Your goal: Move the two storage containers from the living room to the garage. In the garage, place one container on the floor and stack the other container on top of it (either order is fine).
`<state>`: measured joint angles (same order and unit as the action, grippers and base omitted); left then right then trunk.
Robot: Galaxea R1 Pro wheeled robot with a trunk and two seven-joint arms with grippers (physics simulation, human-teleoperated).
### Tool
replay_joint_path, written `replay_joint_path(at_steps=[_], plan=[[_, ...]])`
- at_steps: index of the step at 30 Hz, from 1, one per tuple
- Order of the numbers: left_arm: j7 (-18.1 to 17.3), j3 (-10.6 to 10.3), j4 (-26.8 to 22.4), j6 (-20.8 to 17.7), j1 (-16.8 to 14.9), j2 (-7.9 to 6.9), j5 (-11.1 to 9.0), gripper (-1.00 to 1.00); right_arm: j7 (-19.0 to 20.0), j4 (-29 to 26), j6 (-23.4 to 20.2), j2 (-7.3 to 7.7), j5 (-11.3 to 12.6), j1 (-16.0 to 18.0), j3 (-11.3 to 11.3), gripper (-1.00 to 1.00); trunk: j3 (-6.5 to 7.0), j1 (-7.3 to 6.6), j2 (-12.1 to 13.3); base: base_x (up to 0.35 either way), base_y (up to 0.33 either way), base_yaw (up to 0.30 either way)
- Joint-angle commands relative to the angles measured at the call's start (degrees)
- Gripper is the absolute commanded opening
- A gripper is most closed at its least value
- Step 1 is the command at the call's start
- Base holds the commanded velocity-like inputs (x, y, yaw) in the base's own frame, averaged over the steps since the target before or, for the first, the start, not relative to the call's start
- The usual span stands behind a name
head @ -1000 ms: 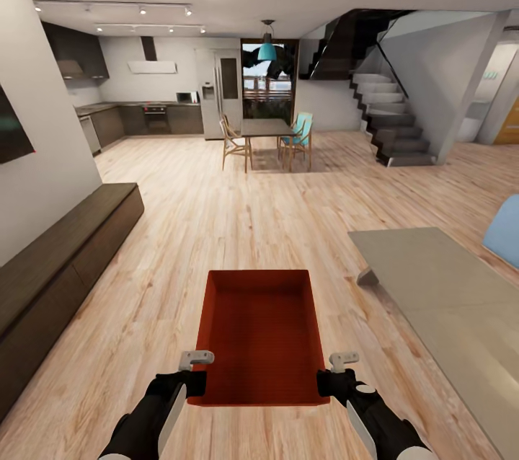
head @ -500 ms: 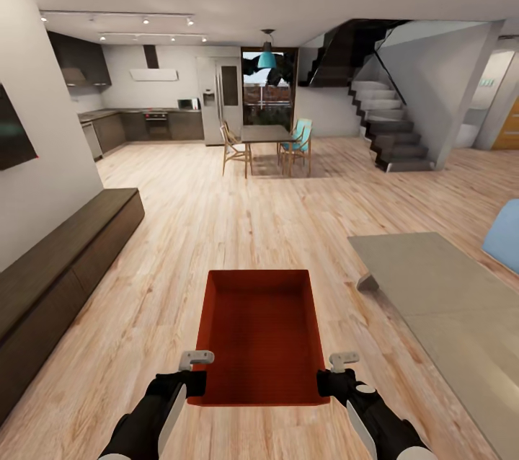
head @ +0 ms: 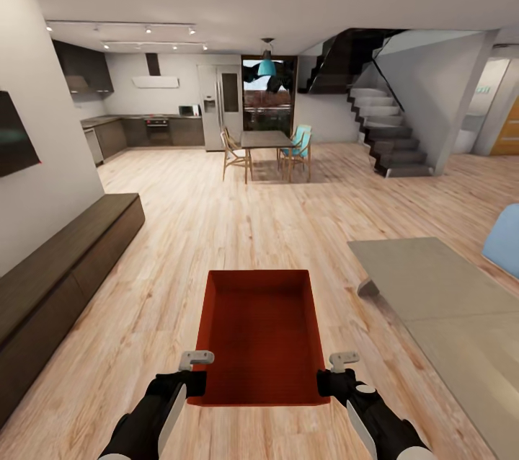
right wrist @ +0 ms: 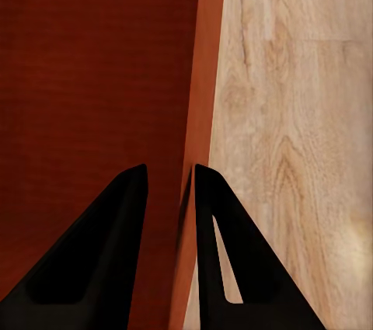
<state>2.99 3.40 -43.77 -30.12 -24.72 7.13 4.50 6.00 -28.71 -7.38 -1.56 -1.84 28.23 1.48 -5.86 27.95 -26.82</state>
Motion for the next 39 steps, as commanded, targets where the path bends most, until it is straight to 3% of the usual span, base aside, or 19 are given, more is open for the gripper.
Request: replay_joint_path(at_steps=[1, 31, 39], plan=[[0.3, 0.2, 0.0, -0.4, 0.0, -0.60, 2.4, -1.00, -0.1, -0.3, 0.5, 0.06, -0.4, 0.1, -0.1, -1.00, -0.02, 0.03, -0.1, 0.000, 0.000, 0.000], [0.3, 0.2, 0.0, -0.4, 0.0, -0.56, 2.4, -1.00, -0.1, -0.3, 0.5, 0.06, -0.4, 0.1, -0.1, -1.00, 0.29, 0.03, -0.1, 0.000, 0.000, 0.000], [0.3, 0.2, 0.0, -0.4, 0.0, -0.58, 2.4, -1.00, -0.1, -0.3, 0.5, 0.06, -0.4, 0.1, -0.1, -1.00, 0.91, 0.03, -0.1, 0.000, 0.000, 0.000]])
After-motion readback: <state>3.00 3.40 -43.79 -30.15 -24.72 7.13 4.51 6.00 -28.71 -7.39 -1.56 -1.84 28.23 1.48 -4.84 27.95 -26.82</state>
